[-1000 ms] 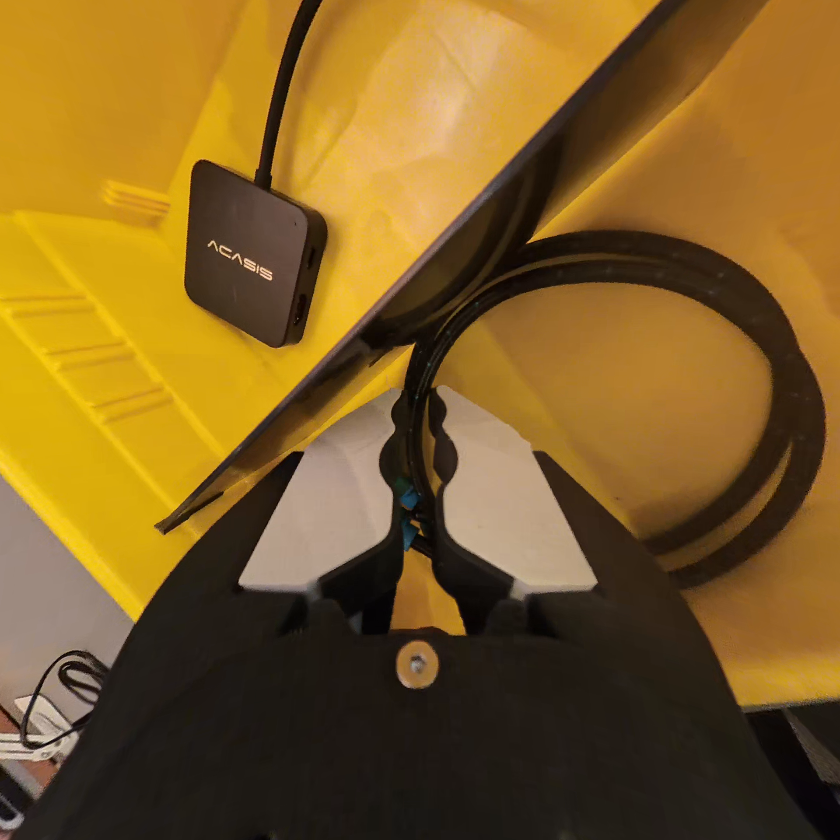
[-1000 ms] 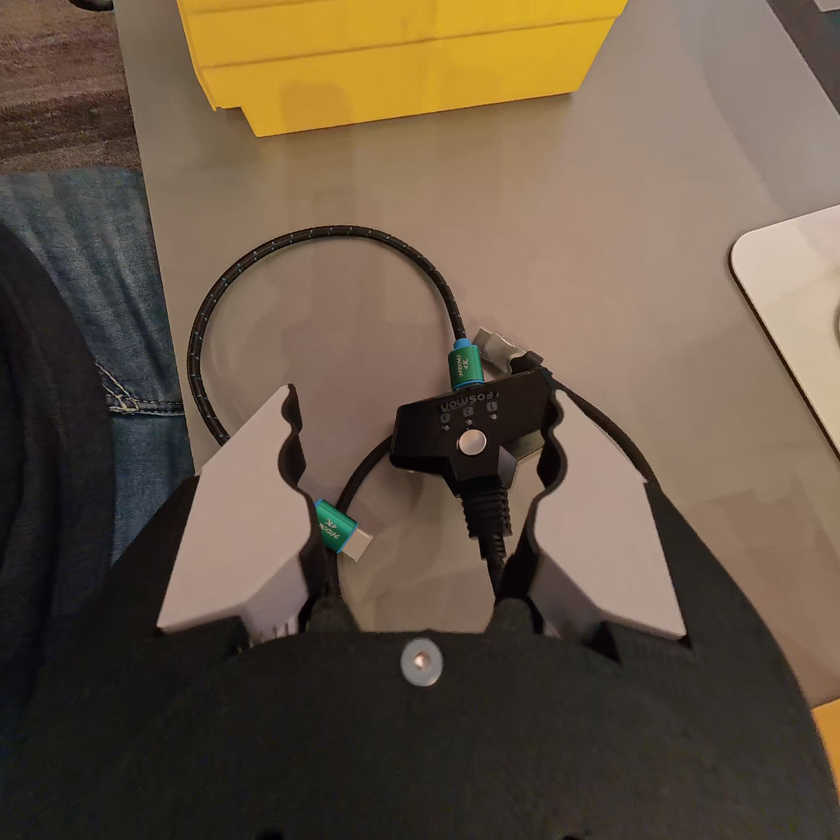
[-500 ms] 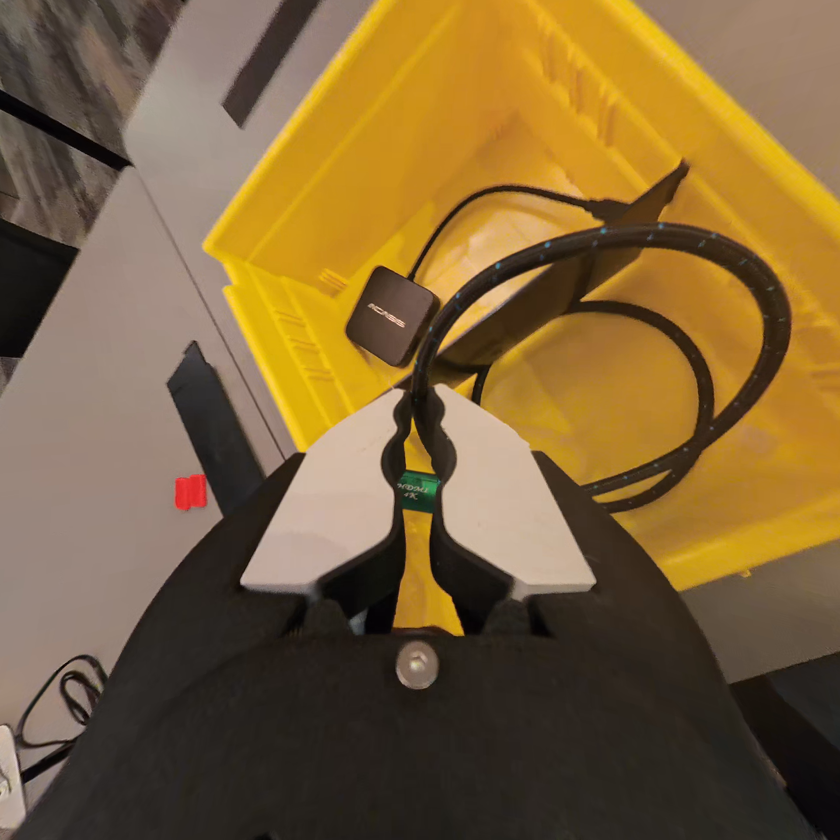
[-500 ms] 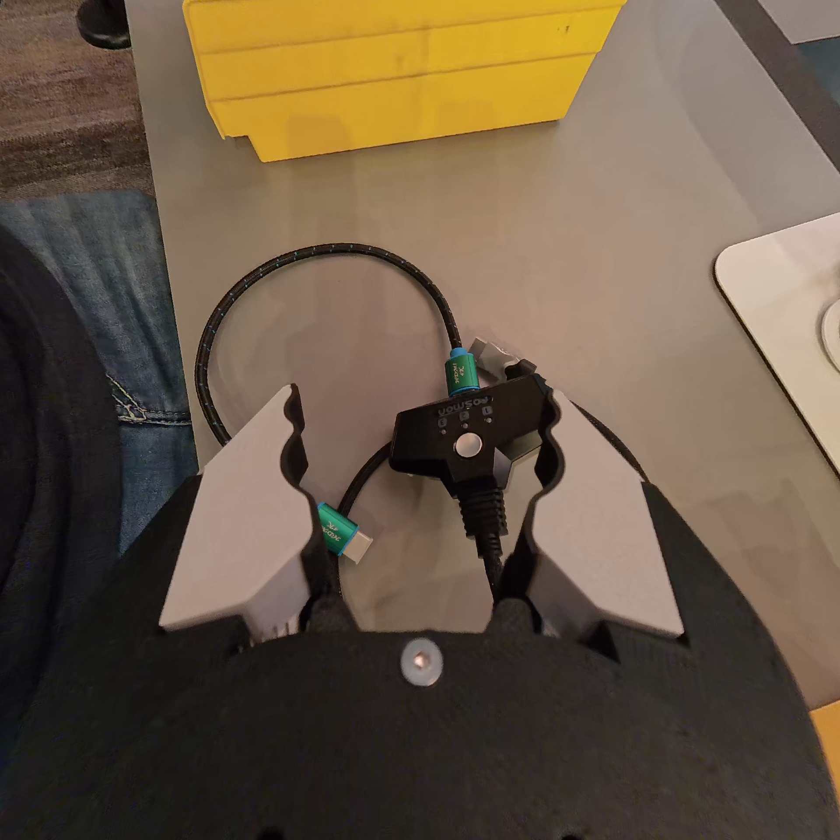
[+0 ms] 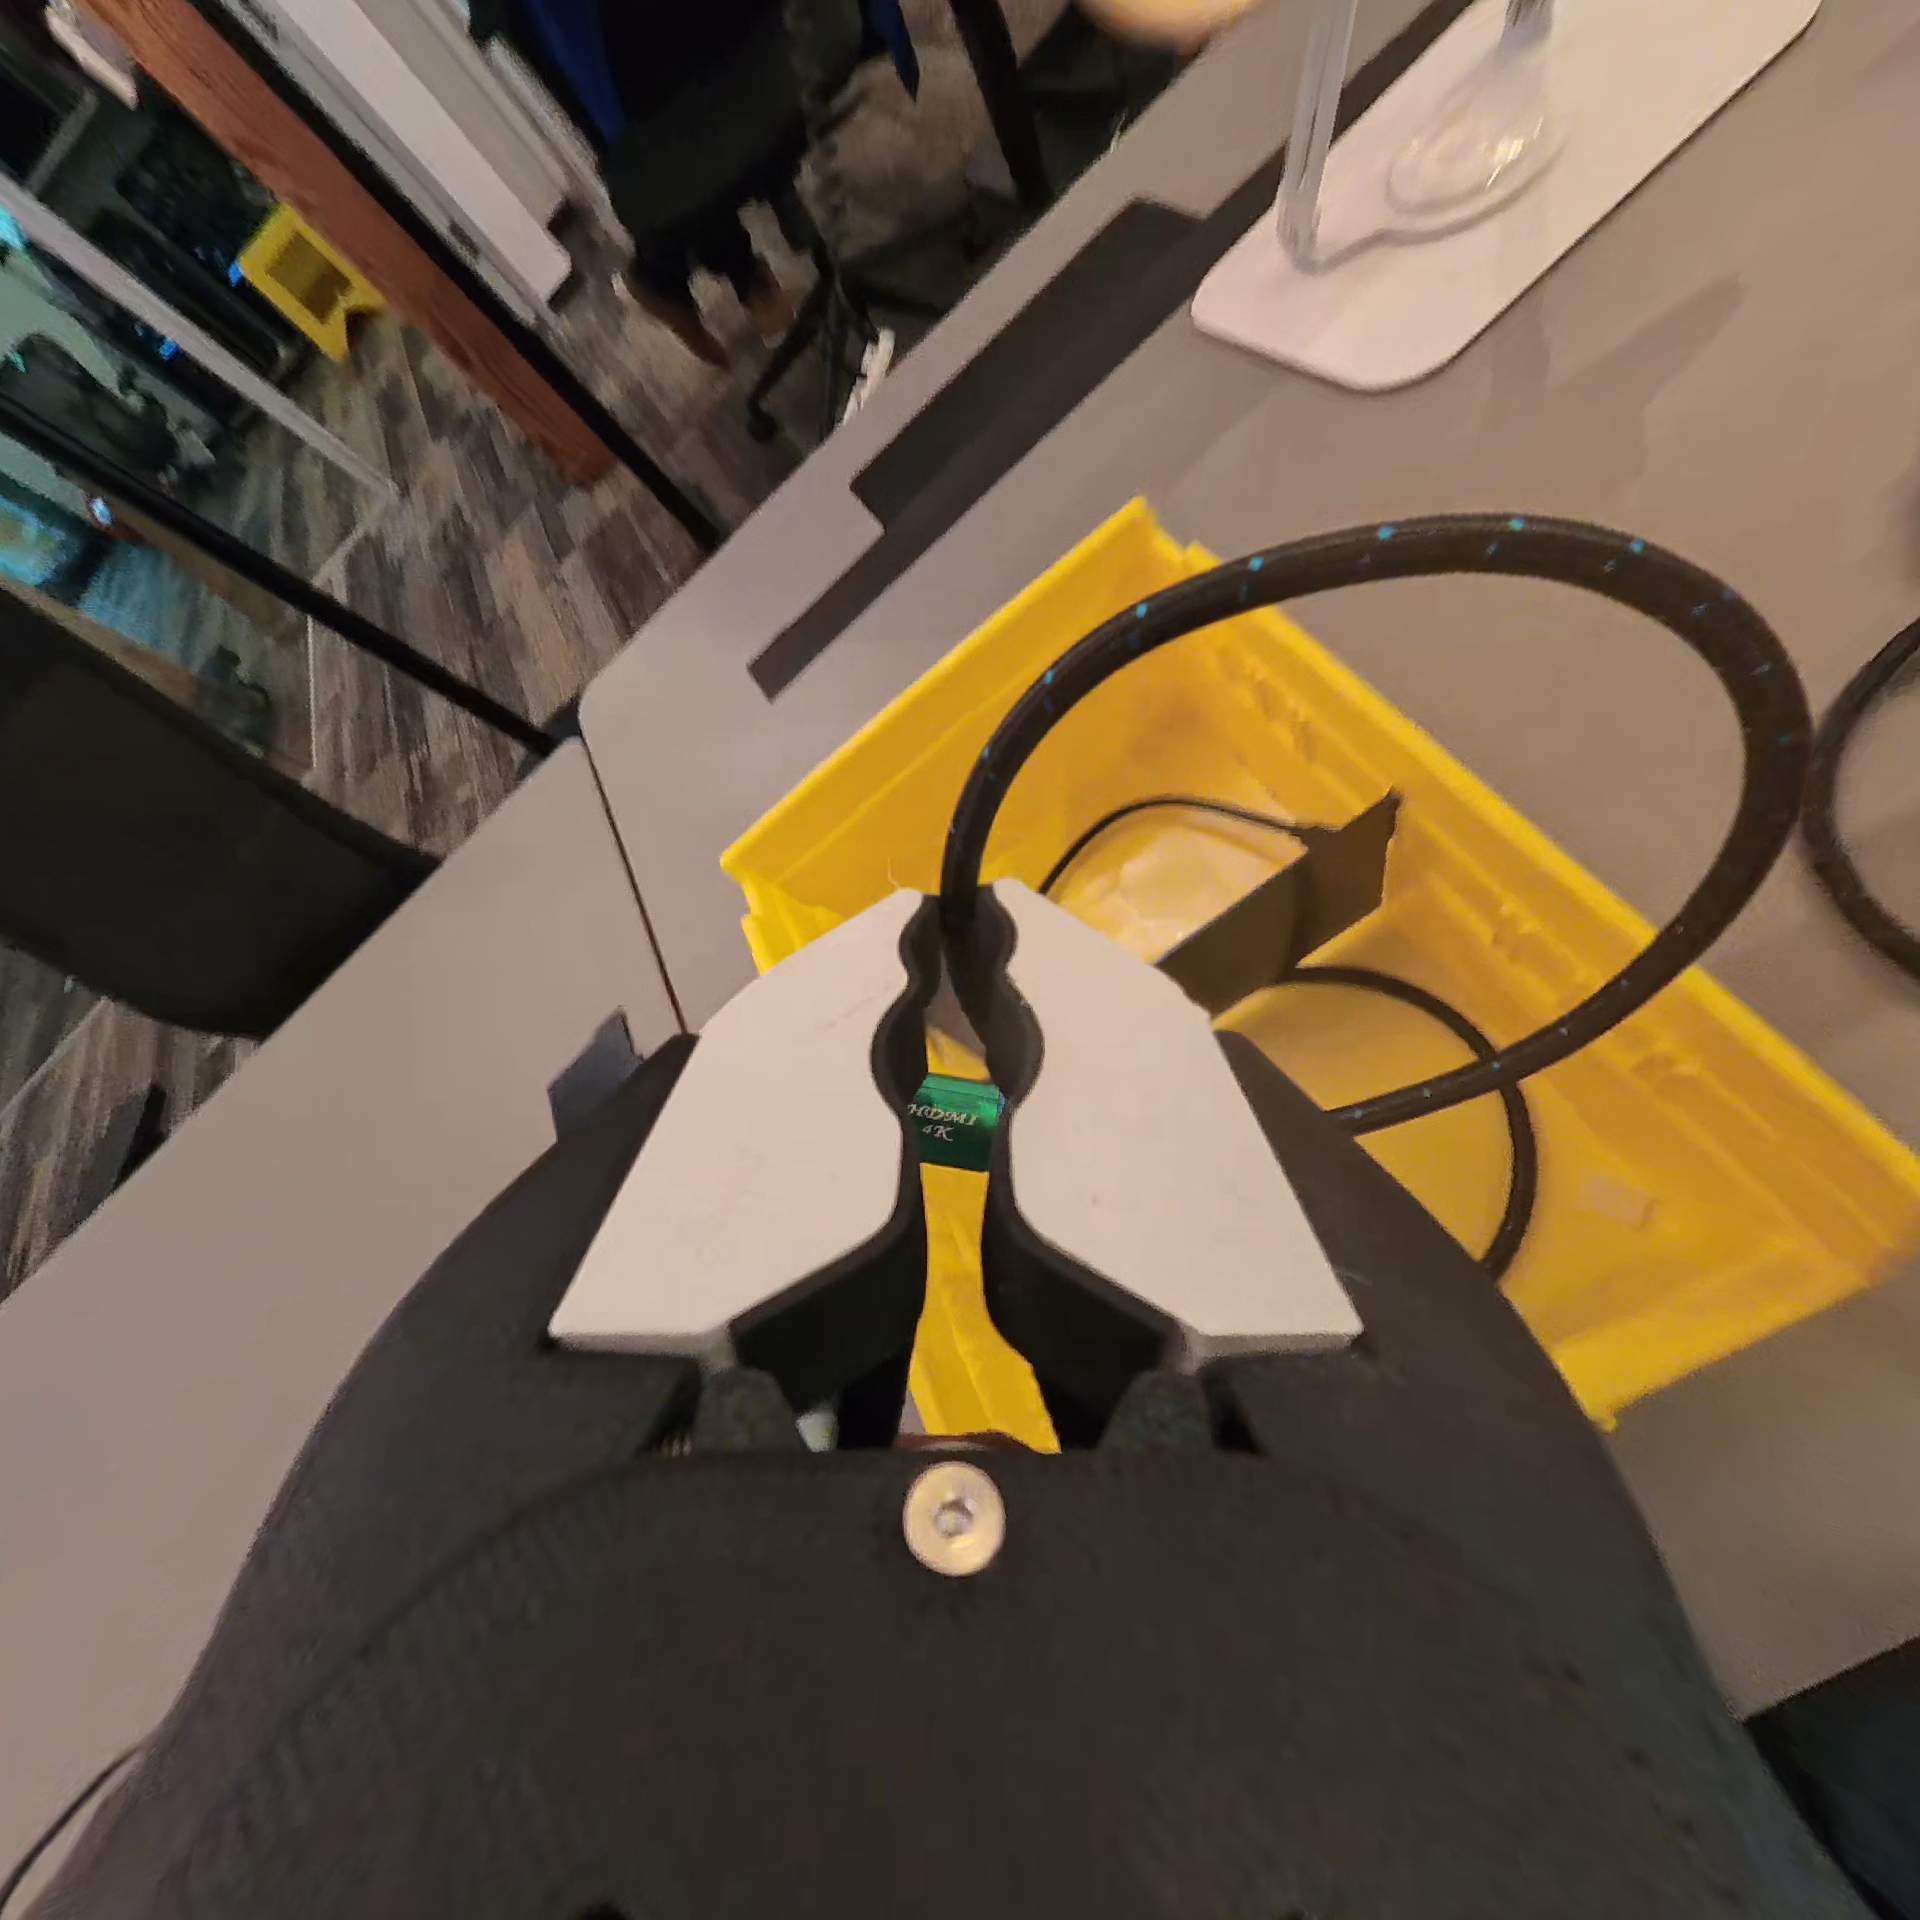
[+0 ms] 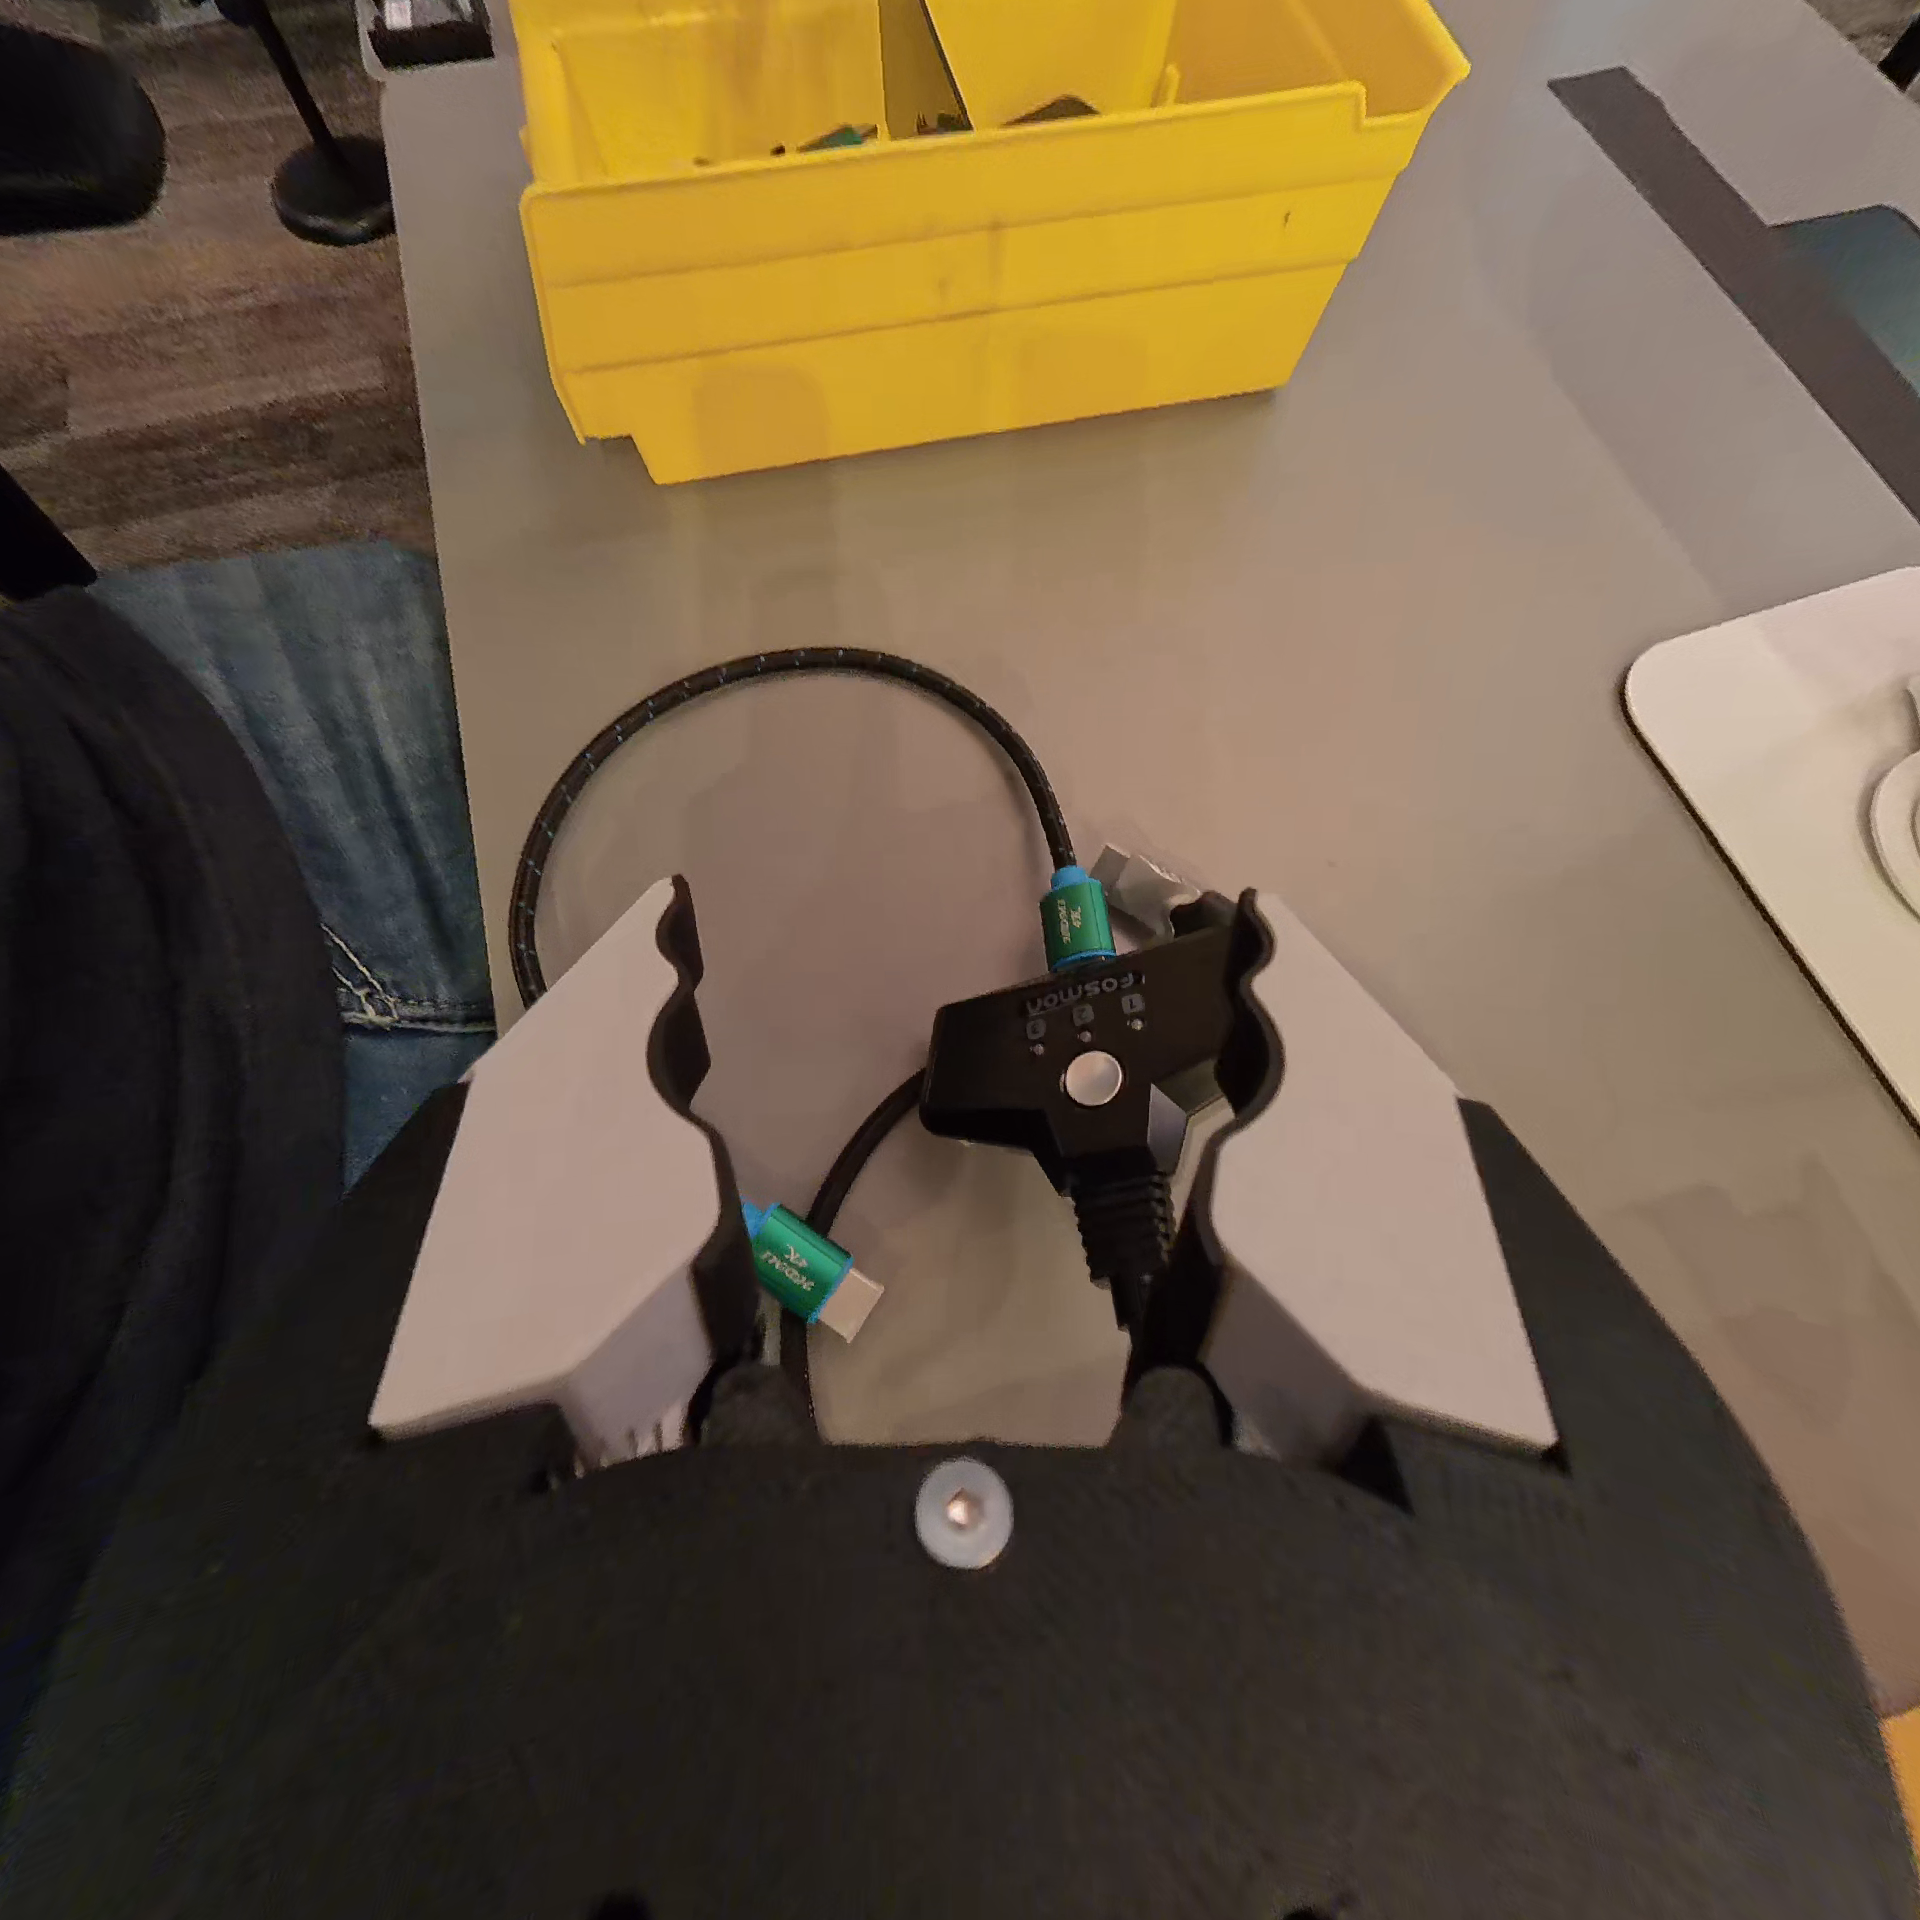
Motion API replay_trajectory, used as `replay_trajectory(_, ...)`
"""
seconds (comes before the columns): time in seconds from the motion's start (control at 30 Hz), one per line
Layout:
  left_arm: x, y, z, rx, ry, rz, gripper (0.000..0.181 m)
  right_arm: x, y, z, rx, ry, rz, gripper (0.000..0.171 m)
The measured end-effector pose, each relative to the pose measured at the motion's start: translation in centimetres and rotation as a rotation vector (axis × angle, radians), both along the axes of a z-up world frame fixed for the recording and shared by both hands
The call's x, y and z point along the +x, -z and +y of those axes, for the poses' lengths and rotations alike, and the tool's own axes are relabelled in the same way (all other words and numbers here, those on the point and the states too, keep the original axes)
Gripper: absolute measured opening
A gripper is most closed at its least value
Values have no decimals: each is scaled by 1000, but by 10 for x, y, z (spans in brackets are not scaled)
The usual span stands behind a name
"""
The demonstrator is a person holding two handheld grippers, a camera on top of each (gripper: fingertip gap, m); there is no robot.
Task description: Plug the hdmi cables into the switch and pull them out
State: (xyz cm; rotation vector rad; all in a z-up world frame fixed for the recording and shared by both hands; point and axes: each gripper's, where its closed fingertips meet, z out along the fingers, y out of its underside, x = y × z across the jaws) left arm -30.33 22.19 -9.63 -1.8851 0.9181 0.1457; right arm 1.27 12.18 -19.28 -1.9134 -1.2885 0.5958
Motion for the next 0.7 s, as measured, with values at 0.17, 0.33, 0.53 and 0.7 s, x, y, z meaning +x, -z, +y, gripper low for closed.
replay_trajectory(0.17,40,-36,-12,74,140,-125,6,-12,-18,-9,-21,-30,69,76)
replay_trajectory(0.33,94,-57,-28,67,318,-270,6,-28,-44,-11,-24,-22,179,62)
replay_trajectory(0.53,162,-72,-51,93,547,-394,7,-63,-68,-13,-19,-19,313,62)
replay_trajectory(0.7,205,-73,-70,74,705,-453,7,-84,-76,-13,-99,-27,447,64)
